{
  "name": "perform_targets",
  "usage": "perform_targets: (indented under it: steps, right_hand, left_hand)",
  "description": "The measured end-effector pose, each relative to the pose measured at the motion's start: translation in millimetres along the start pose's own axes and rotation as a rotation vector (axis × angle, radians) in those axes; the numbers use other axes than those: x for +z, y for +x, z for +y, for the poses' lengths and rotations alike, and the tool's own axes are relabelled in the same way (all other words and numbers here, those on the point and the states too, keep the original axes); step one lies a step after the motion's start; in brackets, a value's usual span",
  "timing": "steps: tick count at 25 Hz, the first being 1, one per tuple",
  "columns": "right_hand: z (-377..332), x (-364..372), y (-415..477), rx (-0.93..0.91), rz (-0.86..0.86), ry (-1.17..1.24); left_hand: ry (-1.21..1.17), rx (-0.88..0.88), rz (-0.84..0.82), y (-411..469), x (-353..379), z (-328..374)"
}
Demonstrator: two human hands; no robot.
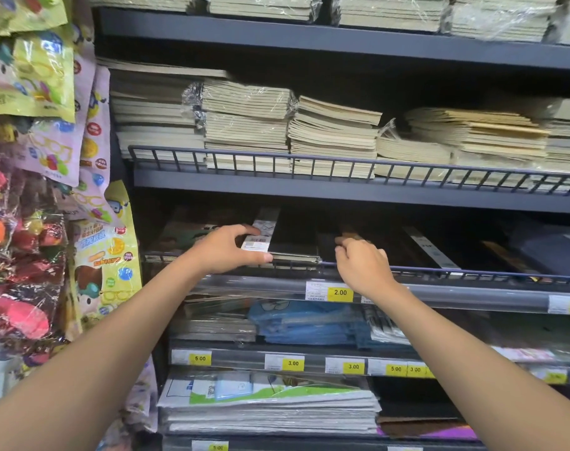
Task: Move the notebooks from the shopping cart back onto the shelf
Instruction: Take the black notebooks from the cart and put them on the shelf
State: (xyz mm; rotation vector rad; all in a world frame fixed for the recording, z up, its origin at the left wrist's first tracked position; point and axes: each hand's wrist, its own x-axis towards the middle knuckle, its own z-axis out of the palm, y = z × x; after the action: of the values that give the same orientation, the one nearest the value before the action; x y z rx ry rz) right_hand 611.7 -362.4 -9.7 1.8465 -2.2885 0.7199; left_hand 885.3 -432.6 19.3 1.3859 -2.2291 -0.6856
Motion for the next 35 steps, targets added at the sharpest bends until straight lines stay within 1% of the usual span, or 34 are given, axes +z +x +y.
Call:
perform_targets:
  steps: [3, 5, 13, 17, 20, 24, 27, 29, 32, 35]
  right_hand:
    - [0, 1, -1, 0.004, 0.003, 0.004]
    - [0, 2, -3, 0.003, -0.001, 0.000]
    - [-3, 2, -5, -0.023, -0.034, -0.036]
    - [-2, 2, -2, -0.028, -0.042, -0.047]
    - [-5, -1, 2, -0.013, -0.100, -0.033]
    - [-10, -21, 1, -0.003, -0.247, -0.082]
    - [-18, -47, -1, -0.012, -0.323, -0.121]
    - [-25, -71, -6, -0.019, -0.356, -0.139]
    - [-39, -115, -15, -0.010, -0.455, -0.129]
    - [-55, -161, -24, 0.000, -0.532, -0.117]
  left_hand:
    - [0.152, 0.002, 0.110, -4, 8, 4]
    - [0.181, -0.005, 0.146, -3, 13, 5]
    - [0.207, -0.030, 0.170, 5, 23, 11]
    - [0.303, -0.033, 0.191, -2, 24, 14]
    - [0.370, -0.030, 0.188, -10, 20, 20]
    - [0.425, -0.063, 0.117, -20, 8, 30]
    - [0.427, -0.097, 0.022, -34, -8, 41]
    - [0.439, -0.125, -0.051, -46, -25, 56]
    - [0.455, -0.177, -0.161, -63, -55, 81]
    - [0.465, -0.198, -0.235, -81, -90, 110]
